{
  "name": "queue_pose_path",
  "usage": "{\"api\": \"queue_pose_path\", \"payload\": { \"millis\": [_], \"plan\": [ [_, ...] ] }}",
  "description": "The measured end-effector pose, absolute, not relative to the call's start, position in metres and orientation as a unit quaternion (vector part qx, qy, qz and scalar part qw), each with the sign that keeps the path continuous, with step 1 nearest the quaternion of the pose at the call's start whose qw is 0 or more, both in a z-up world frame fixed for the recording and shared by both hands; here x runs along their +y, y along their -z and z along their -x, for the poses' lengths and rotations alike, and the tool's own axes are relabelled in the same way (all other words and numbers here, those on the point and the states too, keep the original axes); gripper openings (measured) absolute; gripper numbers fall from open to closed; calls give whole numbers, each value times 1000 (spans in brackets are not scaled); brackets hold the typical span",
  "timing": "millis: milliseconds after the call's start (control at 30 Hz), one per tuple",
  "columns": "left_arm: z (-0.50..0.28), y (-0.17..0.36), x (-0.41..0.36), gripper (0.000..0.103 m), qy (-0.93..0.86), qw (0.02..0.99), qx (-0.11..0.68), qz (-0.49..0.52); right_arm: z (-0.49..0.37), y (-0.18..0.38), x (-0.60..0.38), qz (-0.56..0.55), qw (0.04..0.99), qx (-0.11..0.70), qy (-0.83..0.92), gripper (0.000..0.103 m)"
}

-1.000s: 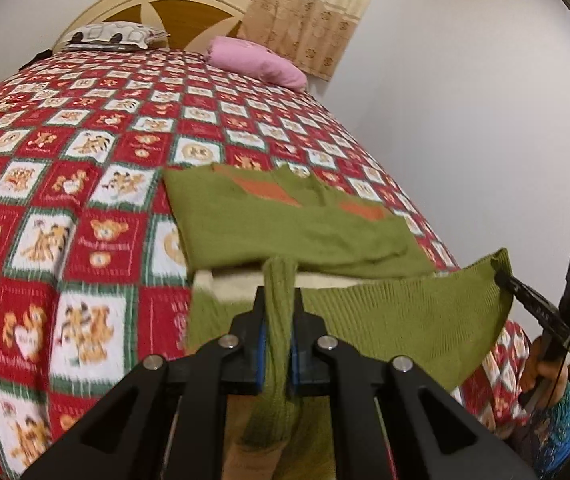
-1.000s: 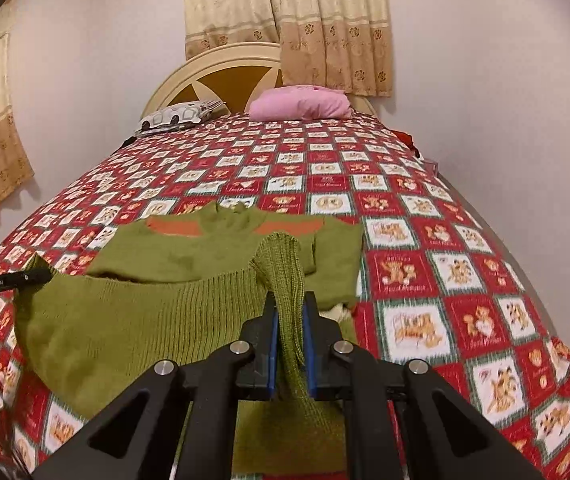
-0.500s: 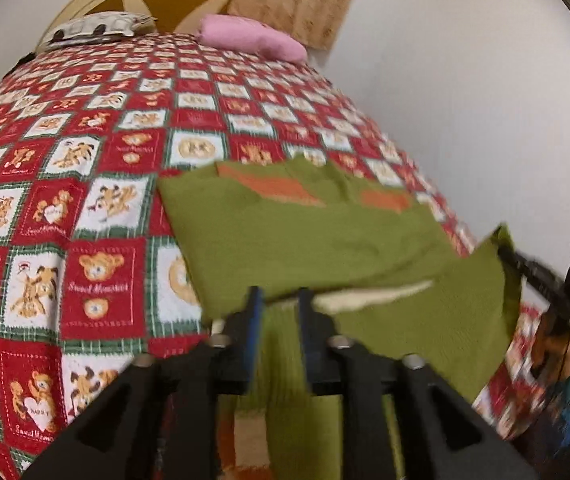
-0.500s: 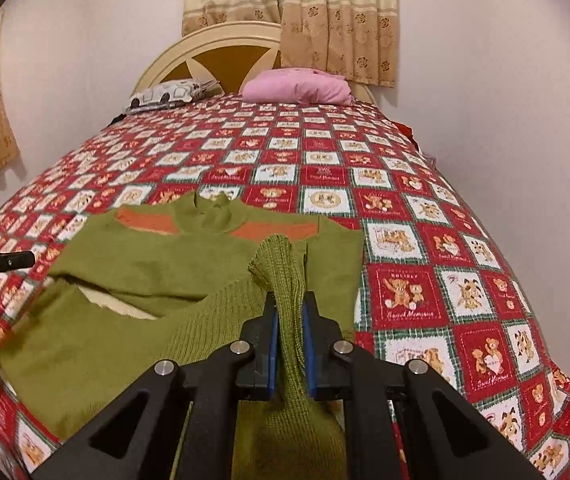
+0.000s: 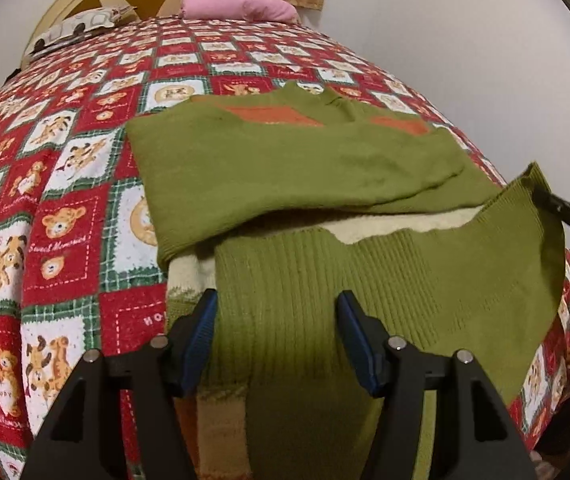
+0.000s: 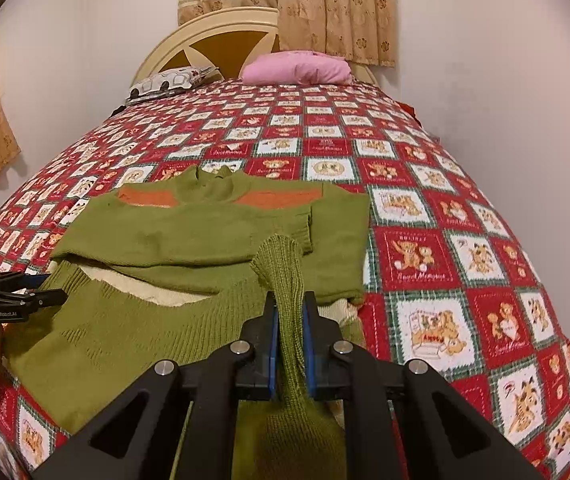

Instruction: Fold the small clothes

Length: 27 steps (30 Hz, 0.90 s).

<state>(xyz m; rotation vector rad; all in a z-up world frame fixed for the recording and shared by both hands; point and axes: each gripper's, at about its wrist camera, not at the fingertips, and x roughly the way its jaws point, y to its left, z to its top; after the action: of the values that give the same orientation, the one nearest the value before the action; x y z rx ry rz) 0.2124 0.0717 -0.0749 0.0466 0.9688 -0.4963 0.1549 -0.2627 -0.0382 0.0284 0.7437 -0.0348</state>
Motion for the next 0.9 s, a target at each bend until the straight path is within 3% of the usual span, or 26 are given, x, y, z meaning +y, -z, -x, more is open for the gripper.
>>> {"api": "queue_pose_path", "payload": {
  "millis": [67,500,900],
  "plan": [
    [-210,74,74,16,245,854,460,-11,-153,42,-263,-19,929,368,19,10],
    [-218,18,86,12,245,872,420,54,-160,-5,-257,-4,950,313,11,10],
    [-322,1,76,12,182,900,386,81,-296,-3,-268,17,952,301,55,10]
  ]
}}
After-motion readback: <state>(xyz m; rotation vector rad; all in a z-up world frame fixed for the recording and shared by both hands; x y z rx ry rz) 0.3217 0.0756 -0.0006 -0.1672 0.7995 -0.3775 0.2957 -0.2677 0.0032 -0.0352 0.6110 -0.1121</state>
